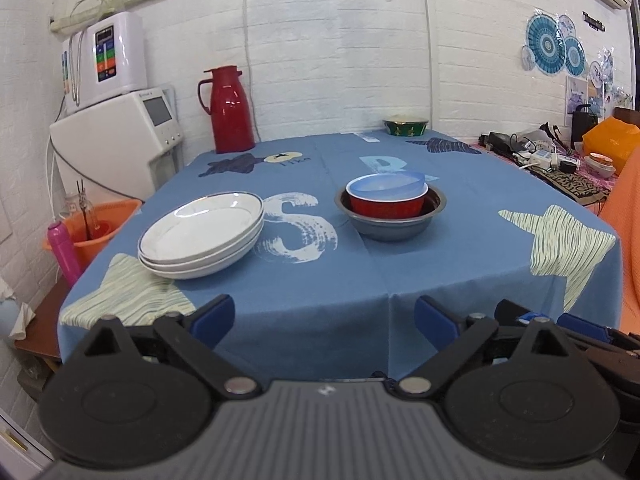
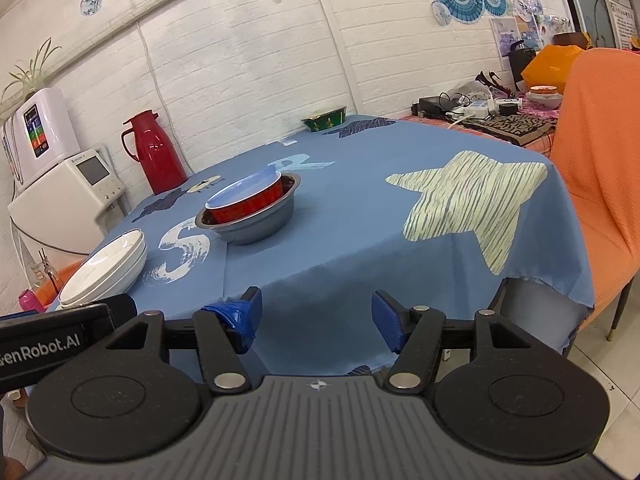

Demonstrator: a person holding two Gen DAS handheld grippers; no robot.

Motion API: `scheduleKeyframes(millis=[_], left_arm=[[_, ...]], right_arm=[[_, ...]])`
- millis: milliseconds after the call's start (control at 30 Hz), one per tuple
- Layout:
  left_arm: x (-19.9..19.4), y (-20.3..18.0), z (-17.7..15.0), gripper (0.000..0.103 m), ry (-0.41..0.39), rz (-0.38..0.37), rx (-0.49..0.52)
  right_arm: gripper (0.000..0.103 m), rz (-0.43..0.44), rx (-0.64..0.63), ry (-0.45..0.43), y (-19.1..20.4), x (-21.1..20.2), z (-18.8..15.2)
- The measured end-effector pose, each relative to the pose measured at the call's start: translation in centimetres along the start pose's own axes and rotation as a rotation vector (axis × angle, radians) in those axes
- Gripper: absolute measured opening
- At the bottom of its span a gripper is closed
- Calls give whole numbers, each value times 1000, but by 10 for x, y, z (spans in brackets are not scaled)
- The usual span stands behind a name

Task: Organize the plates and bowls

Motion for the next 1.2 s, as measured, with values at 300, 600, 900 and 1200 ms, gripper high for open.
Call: scheduleKeyframes(millis=[300, 600, 900, 1200], left_arm=[[2, -3, -1, 96, 19, -13, 3], [2, -2, -3, 96, 17, -11, -7], [0, -1, -4, 96, 15, -9, -7], [3, -2, -4, 96, 26, -11, -5]], right_arm=[[48, -21, 14, -14, -7, 1, 3], [49, 18, 33, 6, -10, 5, 2], [50, 24, 37, 15, -9, 6, 0], [51, 25, 30, 17, -8, 6, 0]])
Point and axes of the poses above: each gripper's, at about its wrist camera, not at the fingertips, and x roughly the way its jaws point, y to its left, z to its top, the point moved 1 cm from there along x, roughly the way its jaws point, and after that the axes turned 2 degrees about z, right-handed, at the moved point
